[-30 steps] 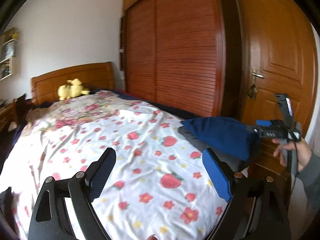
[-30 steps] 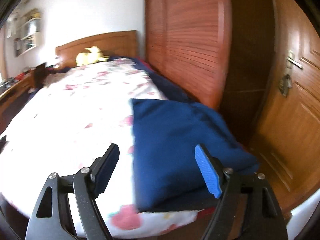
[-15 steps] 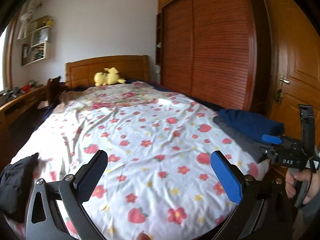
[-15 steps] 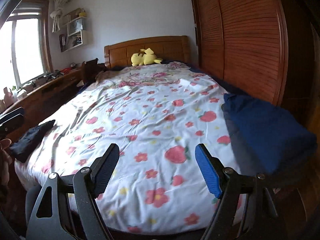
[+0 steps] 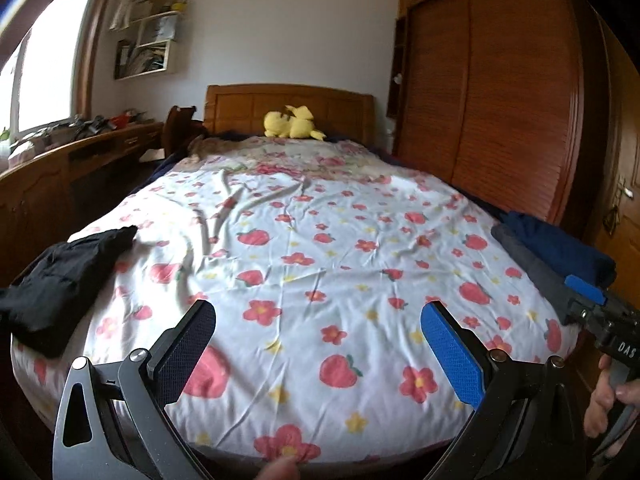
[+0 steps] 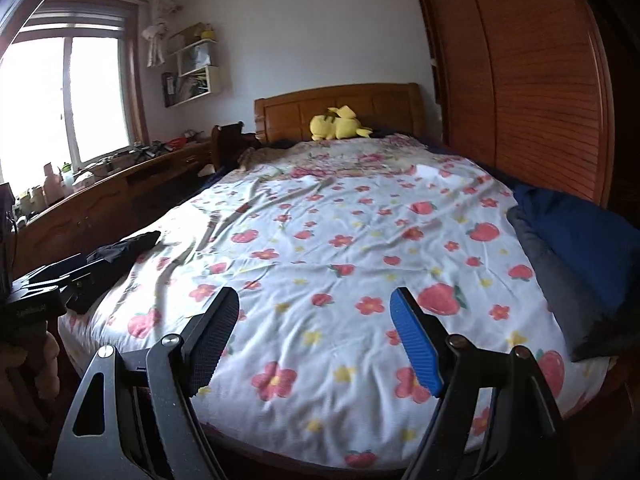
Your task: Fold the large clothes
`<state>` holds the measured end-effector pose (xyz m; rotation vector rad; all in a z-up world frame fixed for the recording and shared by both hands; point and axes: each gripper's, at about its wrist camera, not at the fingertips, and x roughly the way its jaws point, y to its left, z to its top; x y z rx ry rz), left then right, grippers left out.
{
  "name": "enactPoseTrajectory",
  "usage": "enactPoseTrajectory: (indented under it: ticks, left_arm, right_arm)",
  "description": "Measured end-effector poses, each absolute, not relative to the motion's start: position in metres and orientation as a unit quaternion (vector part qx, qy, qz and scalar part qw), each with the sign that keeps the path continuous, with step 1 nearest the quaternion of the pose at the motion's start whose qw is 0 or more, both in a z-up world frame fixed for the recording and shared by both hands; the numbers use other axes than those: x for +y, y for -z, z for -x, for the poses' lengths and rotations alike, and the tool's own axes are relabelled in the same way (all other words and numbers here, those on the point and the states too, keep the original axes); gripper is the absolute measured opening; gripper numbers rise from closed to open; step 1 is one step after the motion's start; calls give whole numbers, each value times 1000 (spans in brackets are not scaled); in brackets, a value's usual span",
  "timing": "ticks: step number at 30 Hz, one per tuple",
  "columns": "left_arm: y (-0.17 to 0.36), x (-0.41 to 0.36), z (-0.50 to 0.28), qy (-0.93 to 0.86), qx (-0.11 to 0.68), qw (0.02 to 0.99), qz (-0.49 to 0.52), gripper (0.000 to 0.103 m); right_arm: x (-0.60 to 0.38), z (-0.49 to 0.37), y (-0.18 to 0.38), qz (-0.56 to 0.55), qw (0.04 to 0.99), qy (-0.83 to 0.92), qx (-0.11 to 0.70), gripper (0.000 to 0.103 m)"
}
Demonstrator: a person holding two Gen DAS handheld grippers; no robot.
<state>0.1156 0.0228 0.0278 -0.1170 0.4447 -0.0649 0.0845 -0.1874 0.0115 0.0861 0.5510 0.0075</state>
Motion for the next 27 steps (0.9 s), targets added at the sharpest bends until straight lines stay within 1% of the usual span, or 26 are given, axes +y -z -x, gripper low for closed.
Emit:
enactPoseTrajectory:
  ticks: [12,17,27]
  left_arm:
    - [-26,7,-100,30,212,976,35,102]
    - [-14,12,-108,37,214,976,27,102]
    - [-17,17,-107,39,218,975,23,102]
  right_arm:
    - [-174,-80,-12,-39,963,-10,267,79]
    - [-172,-80,-14,-37,964,-9,265,79]
    - [-172,-79,-17,-37,965,-5,261,79]
